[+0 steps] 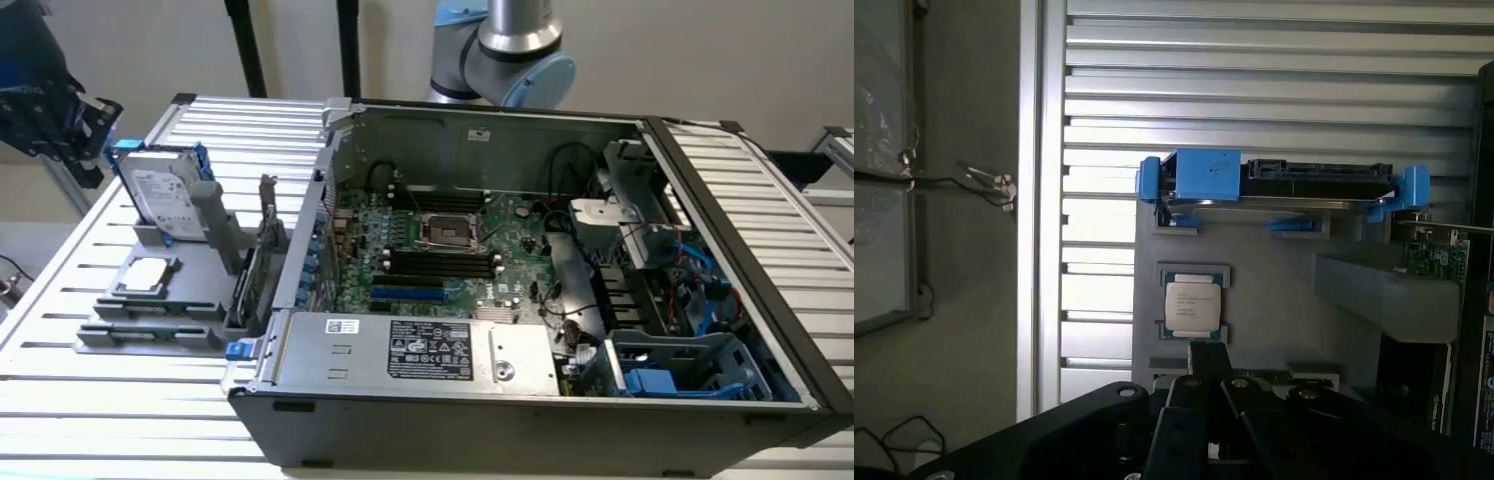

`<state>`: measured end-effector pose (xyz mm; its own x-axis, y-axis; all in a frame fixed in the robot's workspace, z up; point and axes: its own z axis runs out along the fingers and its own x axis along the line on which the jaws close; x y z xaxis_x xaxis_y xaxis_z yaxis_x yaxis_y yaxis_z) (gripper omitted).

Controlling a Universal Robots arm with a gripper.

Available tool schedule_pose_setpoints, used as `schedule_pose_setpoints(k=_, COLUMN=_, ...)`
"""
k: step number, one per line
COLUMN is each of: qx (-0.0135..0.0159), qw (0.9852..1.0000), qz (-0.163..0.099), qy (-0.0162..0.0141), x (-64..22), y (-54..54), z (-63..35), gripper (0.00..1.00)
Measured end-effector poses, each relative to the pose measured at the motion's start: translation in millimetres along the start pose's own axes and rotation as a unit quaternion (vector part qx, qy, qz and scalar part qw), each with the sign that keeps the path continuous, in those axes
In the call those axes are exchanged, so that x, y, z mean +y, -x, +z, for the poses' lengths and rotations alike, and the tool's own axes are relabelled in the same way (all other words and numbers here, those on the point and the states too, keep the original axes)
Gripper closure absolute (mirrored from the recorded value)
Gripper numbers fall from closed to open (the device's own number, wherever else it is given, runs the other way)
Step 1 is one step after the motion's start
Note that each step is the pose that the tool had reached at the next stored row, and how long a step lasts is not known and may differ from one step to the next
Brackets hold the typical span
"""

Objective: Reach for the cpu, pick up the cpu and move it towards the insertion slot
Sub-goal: 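Reach for the cpu, then pick up the cpu and move it towards the insertion slot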

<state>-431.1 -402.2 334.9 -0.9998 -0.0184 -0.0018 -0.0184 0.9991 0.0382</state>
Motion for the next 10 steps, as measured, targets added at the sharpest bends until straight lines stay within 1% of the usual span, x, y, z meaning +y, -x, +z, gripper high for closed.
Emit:
schedule_pose_setpoints(k=9, qx=0.0, qw=1.0, qz=0.0, qy=0.0, x=0.0, y=-0.1, z=0.0, gripper=0.89)
schedule_pose_setpoints(k=10, qx=0.0, qw=1.0, qz=0.0, qy=0.0, x=0.0, y=-0.1, z=0.0, gripper=0.88)
